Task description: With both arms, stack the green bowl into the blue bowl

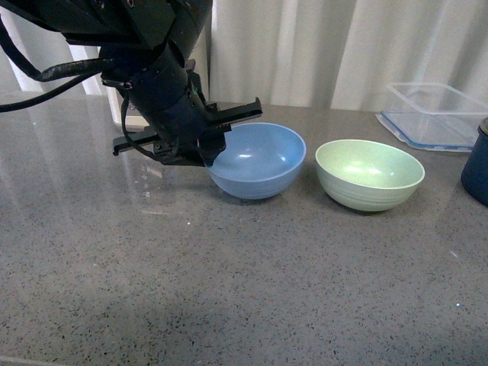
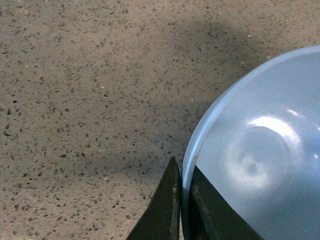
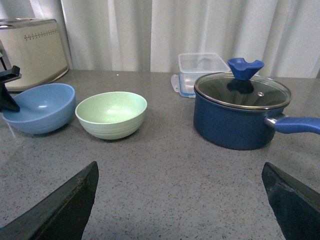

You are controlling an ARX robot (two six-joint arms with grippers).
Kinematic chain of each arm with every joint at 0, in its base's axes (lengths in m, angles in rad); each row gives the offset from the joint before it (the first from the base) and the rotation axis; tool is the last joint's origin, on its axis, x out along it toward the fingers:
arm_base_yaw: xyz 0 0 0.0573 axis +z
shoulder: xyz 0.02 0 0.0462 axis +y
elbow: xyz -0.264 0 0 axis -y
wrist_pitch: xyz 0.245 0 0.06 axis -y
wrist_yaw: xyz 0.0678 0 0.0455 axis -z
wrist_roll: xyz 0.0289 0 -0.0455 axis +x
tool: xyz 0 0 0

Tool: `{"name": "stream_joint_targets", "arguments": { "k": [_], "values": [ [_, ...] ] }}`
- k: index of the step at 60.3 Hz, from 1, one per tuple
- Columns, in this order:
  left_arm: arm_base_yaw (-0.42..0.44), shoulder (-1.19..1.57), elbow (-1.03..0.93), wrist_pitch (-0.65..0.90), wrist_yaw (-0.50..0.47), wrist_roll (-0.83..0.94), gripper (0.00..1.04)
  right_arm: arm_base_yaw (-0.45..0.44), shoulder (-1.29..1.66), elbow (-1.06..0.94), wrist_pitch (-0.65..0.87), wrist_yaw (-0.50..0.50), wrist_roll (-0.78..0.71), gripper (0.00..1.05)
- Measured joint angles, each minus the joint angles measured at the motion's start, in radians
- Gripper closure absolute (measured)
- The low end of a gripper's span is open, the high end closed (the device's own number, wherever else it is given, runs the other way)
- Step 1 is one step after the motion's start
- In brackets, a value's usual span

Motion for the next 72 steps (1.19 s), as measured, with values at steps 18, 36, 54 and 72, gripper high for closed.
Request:
{"name": "stream_joint_targets", "arguments": {
  "k": [18,36,54,72],
  "values": [
    [0.010,-0.089,-0.079,0.135,0.045,0.021,0.42,0.000,0.000,0.000,0.000,0.000,0.000,0.10],
    [0.071,-0.445,-0.589,0.975,-0.188,0.349,0.57,0.000,0.000,0.000,0.000,0.000,0.000,0.10],
    [0.164,-0.689,-1.128,1.237,-0.104,0.417,1.01,0.000,0.000,0.000,0.000,0.000,0.000,0.10],
    [0.224,-0.897,-1.387,1.279,-0.048,0.424,1.01,0.000,0.000,0.000,0.000,0.000,0.000,0.10]
  ]
}}
